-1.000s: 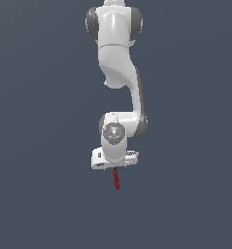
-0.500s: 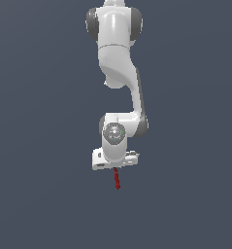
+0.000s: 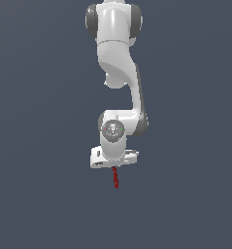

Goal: Pick up the object and move it to a goal position.

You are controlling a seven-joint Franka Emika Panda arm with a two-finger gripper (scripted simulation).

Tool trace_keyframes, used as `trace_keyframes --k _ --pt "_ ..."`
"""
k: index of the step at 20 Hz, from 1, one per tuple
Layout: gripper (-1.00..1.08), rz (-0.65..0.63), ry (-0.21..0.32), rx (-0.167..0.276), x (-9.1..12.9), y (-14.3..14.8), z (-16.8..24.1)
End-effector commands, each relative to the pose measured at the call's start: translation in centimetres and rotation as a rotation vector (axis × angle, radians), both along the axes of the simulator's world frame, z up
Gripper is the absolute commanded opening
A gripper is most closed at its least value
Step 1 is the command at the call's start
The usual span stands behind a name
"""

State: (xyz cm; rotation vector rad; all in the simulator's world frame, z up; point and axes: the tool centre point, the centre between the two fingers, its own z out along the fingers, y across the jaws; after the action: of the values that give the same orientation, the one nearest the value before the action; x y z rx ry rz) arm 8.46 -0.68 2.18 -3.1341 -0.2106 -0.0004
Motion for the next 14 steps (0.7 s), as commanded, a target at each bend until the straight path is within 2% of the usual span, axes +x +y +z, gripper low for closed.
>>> trace_keyframes --k 1,7,14 --pt "-1.0 0.0 -0.002 0.0 0.0 -0.3 1.2" --pt "-1.0 0.0 -0.002 0.0 -0.2 -1.6 5.8" --pt "-1.0 0.0 -0.001 0.0 -0.5 -3.7 13.7"
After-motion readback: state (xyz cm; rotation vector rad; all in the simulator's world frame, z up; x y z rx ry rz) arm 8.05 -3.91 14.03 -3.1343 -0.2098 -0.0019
